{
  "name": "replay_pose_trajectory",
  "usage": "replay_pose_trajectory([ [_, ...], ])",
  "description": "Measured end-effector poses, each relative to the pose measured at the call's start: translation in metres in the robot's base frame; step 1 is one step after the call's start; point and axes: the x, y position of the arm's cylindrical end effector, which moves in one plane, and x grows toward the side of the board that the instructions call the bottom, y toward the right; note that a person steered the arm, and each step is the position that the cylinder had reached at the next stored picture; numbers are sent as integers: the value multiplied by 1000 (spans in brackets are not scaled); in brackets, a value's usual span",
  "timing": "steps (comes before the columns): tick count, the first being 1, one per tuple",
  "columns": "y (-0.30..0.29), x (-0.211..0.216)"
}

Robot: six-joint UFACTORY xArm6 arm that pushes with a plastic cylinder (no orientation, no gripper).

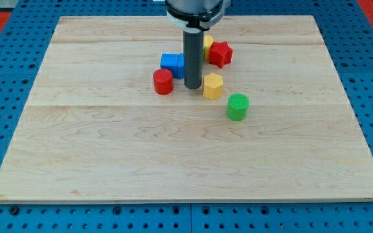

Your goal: Slide the green circle along with yellow hexagon to the group of blocks

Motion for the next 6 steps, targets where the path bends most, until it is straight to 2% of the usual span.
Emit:
replay_pose_trajectory([
  [2, 26, 20],
  [6, 43, 100],
])
